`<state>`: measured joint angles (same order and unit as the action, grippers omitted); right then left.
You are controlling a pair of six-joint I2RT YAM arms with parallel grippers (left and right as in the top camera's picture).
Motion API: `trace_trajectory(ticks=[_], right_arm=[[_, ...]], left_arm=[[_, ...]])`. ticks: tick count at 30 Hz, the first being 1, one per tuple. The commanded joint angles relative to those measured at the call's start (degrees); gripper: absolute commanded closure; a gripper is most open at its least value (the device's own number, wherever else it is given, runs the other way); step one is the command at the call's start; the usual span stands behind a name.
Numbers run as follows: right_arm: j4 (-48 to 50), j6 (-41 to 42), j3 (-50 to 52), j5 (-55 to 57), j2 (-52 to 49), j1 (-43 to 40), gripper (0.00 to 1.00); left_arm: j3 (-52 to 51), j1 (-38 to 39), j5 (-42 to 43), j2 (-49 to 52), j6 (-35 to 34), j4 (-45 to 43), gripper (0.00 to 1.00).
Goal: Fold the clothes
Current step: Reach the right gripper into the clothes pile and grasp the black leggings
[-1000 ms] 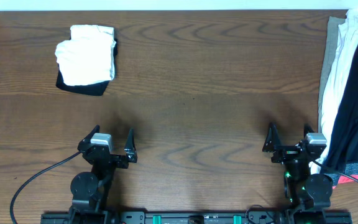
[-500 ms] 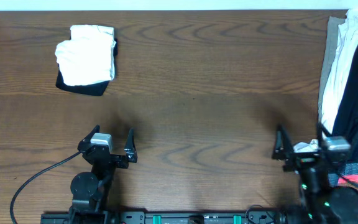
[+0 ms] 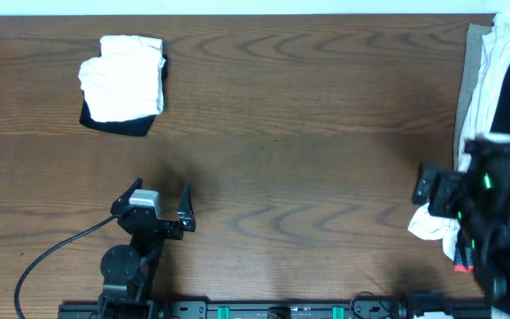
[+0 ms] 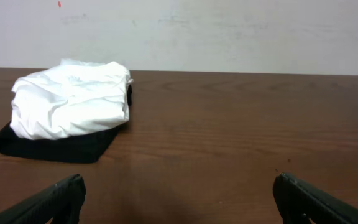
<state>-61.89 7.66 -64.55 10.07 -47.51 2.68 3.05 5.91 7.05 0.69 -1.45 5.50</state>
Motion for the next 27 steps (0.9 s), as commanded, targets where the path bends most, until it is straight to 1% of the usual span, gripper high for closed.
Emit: trace_trajectory(ticks=[1, 4, 9, 12, 15, 19, 24, 27], right_arm=[[-4.5, -2.19, -3.23, 3.45, -7.96, 0.28, 0.01], [-7.67, -2.14, -3.37, 3.32, -13.57, 0.28, 0.01], [-8.68, -1.05, -3.37, 0.13, -20.72, 0.28, 0.01], [-9.03, 4.26, -3.23, -0.04, -23.39, 0.04, 0.01], [-10.32, 13.38, -3.13, 5.33, -25.31, -1.7, 0.01], [-14.03, 24.98, -3.04, 12.24, -25.81, -6.19, 0.01], [-14.58, 29.79, -2.1, 12.55, -25.55, -9.99, 0.01], [-13.53, 32.96, 0.22, 12.7, -25.55, -11.41, 0.01]], left_arm=[[-1.68, 0.28, -0.26, -0.46, 0.33, 0.44, 0.02], [-1.68, 0.28, -0.26, -0.46, 0.33, 0.44, 0.02], [-1.68, 0.28, -0.24, -0.46, 0.33, 0.44, 0.02], [-1.68, 0.28, -0.26, -0.46, 0.33, 0.44, 0.02], [-1.68, 0.28, -0.26, -0.46, 0.33, 0.44, 0.02], [-1.68, 0.28, -0.26, -0.46, 0.33, 0.44, 0.02], [-1.68, 0.28, -0.26, -0.46, 0.33, 0.44, 0.02], [-1.68, 0.28, -0.26, -0.46, 0.33, 0.44, 0.02]])
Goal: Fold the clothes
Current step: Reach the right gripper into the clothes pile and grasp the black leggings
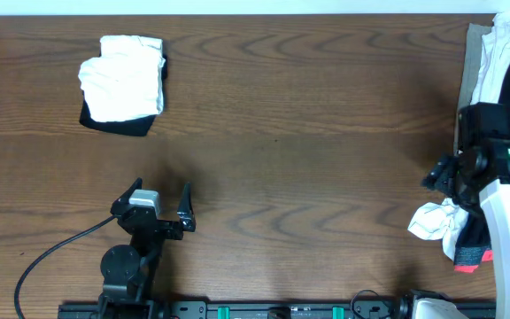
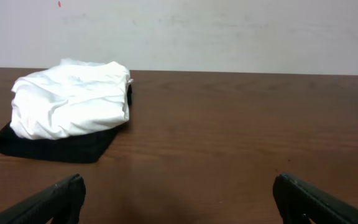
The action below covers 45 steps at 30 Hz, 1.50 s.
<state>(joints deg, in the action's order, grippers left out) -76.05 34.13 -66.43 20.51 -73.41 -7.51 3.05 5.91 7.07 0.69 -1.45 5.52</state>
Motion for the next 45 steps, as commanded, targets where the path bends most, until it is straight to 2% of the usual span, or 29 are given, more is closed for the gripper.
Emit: trace_trajectory(ticks=[1, 7, 15, 21, 36, 39, 43, 45], right_arm=[[1.53, 7.15, 3.3, 2.4, 0.35, -1.53, 0.01], [7.96, 11.04, 12.17, 4.79, 0.33, -4.63, 0.04], [14.1, 8.68, 18.18, 4.02, 0.33, -12.92, 0.22], [17.25, 3.48, 20.44, 2.36, 0.17, -14.01, 0.22], [22.93, 3.06, 26.82, 2.51, -2.36, -14.25, 0.26], [22.86, 3.06, 26.84, 3.43, -2.36, -14.34, 0.34], [22.88, 3.04, 26.84, 3.67, -2.36, -14.36, 0.56], [22.67, 3.04, 26.84, 3.67, -2.36, -14.34, 0.6]], left_arm=[[-1.68, 0.28, -0.28, -0.46, 0.33, 0.42, 0.02], [-1.68, 0.79, -0.28, -0.46, 0.33, 0.42, 0.02], [-1.68, 2.78, -0.28, -0.46, 0.33, 0.42, 0.02], [-1.68, 3.96, -0.28, -0.46, 0.33, 0.42, 0.02], [-1.68, 4.15, -0.28, -0.46, 0.33, 0.42, 0.02], [-1.68, 4.15, -0.28, -0.46, 0.33, 0.42, 0.02], [-1.68, 4.15, -0.28, -0.46, 0.33, 0.42, 0.02], [-1.68, 4.15, -0.26, -0.46, 0.33, 0.42, 0.02]])
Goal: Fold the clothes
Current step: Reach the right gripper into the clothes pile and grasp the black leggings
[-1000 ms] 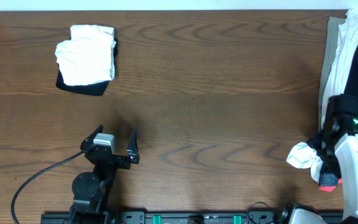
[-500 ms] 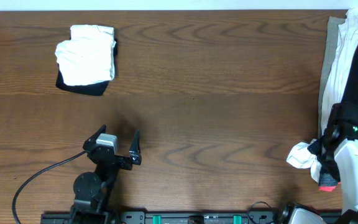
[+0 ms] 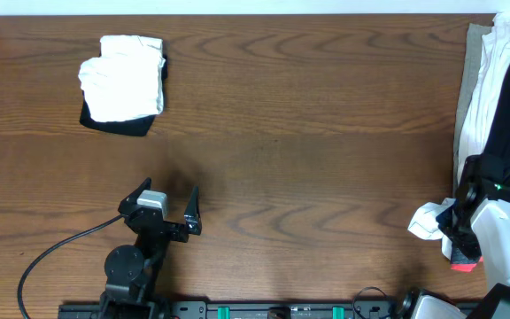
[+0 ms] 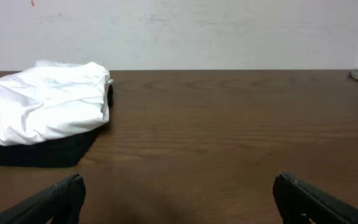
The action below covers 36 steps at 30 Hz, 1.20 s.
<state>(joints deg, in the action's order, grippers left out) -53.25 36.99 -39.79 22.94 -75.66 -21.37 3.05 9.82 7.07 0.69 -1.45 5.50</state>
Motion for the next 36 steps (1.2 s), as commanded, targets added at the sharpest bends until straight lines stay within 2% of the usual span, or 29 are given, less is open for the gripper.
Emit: trace_trajectory(ticks=[1, 6, 7, 9, 10, 12, 18, 24, 29, 32, 36], right_arm=[[-0.28, 0.17, 0.2, 1.25, -0.11, -0.48, 0.6], [-0.33, 0.17, 0.2, 1.22, -0.11, -0.48, 0.59], [-0.35, 0.17, 0.2, 1.22, -0.11, -0.48, 0.53], [-0.63, 0.17, 0.2, 1.2, -0.11, -0.48, 0.29], [-0.96, 0.2, 0.2, 1.14, -0.11, -0.48, 0.25], [-1.44, 0.2, 0.26, 0.85, -0.11, -0.48, 0.24], [-1.07, 0.22, 0.83, 0.85, -0.11, -0.48, 0.34], [-0.87, 0.22, 1.05, 0.81, -0.11, -0.48, 0.36], [0.17, 0.22, 1.66, 0.83, -0.11, -0.48, 0.48], [0.26, 0.22, 1.66, 0.85, -0.11, -0.48, 0.51], [0.33, 0.2, 1.66, 1.05, -0.11, -0.48, 0.7]], left_arm=[[-1.68, 0.24, -0.28, -0.46, 0.33, 0.44, 0.02], [-1.68, 0.24, -0.28, -0.46, 0.33, 0.44, 0.02], [-1.68, 0.24, -0.28, -0.46, 0.33, 0.44, 0.02], [-1.68, 0.24, -0.28, -0.46, 0.33, 0.44, 0.02], [-1.68, 0.24, -0.28, -0.46, 0.33, 0.44, 0.02], [-1.68, 0.24, -0.28, -0.46, 0.33, 0.44, 0.02], [-1.68, 0.24, -0.28, -0.46, 0.33, 0.44, 0.02], [-1.68, 0.24, -0.28, -0.46, 0.33, 0.44, 0.02], [-1.68, 0.24, -0.28, -0.46, 0.33, 0.44, 0.02], [-1.68, 0.24, -0.28, -0.46, 0.33, 0.44, 0.02], [-1.68, 0.24, -0.28, -0.46, 0.33, 0.44, 0.02]])
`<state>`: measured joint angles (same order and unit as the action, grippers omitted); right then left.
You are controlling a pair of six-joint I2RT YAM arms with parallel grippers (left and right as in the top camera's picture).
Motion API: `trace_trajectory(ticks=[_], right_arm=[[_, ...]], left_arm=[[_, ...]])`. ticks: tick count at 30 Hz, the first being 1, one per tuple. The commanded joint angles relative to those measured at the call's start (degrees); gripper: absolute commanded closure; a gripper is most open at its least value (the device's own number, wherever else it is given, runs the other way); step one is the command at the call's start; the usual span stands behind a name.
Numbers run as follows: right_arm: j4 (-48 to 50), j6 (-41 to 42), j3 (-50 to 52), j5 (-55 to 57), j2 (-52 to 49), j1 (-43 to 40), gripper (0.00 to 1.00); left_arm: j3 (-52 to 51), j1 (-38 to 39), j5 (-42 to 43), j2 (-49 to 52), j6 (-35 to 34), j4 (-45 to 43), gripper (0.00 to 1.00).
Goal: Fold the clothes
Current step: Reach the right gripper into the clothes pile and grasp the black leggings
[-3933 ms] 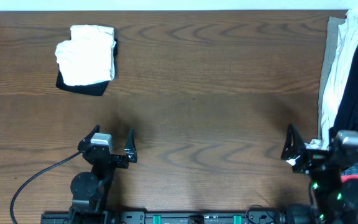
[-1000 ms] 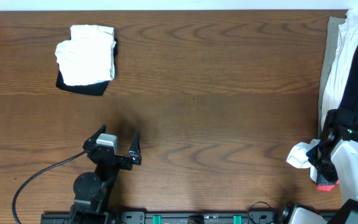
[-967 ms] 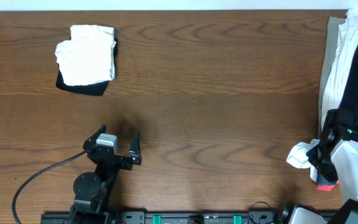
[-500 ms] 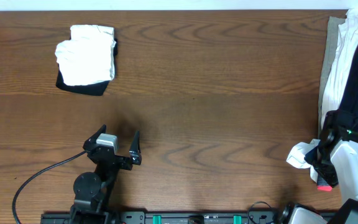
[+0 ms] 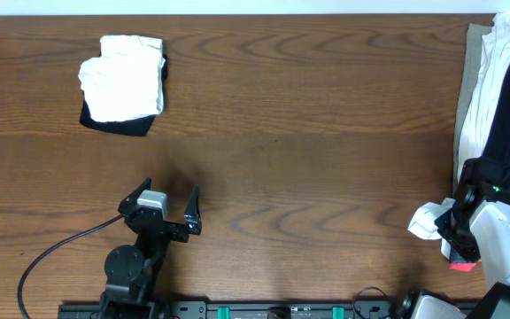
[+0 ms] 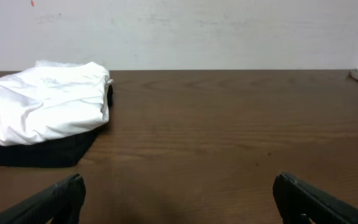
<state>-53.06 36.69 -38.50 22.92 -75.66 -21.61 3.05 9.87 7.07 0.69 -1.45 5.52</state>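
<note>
A folded white garment [image 5: 122, 78] lies on a folded black one [image 5: 116, 125] at the far left of the table; the left wrist view shows the white garment [image 6: 45, 102] ahead and to the left. My left gripper [image 5: 164, 195] rests low near the front edge, open and empty, its fingers [image 6: 73, 186] spread wide over bare wood. My right gripper [image 5: 458, 221] is down at the near end of the unfolded pile [image 5: 494, 80], beside a crumpled white cloth [image 5: 427, 221]. Its fingers are hidden by the arm.
The unfolded pile of white, black and beige clothes runs along the right edge. A red-edged piece [image 5: 464, 261] shows at its near end. A black cable [image 5: 51, 252] loops from the left arm's base. A pale wall stands behind the table's far edge.
First my right gripper stood over the crumpled white cloth at the pile's near end. Then it was farther back beside the pile. Later it sat low against the pile's near end, and my left arm had turned slightly right. Both have stayed there.
</note>
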Motion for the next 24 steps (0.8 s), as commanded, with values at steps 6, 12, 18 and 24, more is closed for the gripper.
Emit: trace_trajectory(ticks=[6, 12, 18, 24], right_arm=[[-0.11, 0.46, -0.26, 2.36, -0.09, -0.24, 0.99], [-4.04, 0.48, -5.92, 2.05, 0.04, -0.17, 0.99], [-10.05, 0.46, -16.72, 0.2, 0.11, -0.09, 0.99], [-17.05, -4.5, -30.32, -3.91, 0.11, -0.07, 0.99]], left_arm=[[-1.68, 0.2, -0.28, -0.46, 0.33, 0.42, 0.02], [-1.68, 0.2, -0.28, -0.46, 0.33, 0.42, 0.02], [-1.68, 0.2, -0.28, -0.46, 0.33, 0.42, 0.02], [-1.68, 0.2, -0.28, -0.46, 0.33, 0.42, 0.02]])
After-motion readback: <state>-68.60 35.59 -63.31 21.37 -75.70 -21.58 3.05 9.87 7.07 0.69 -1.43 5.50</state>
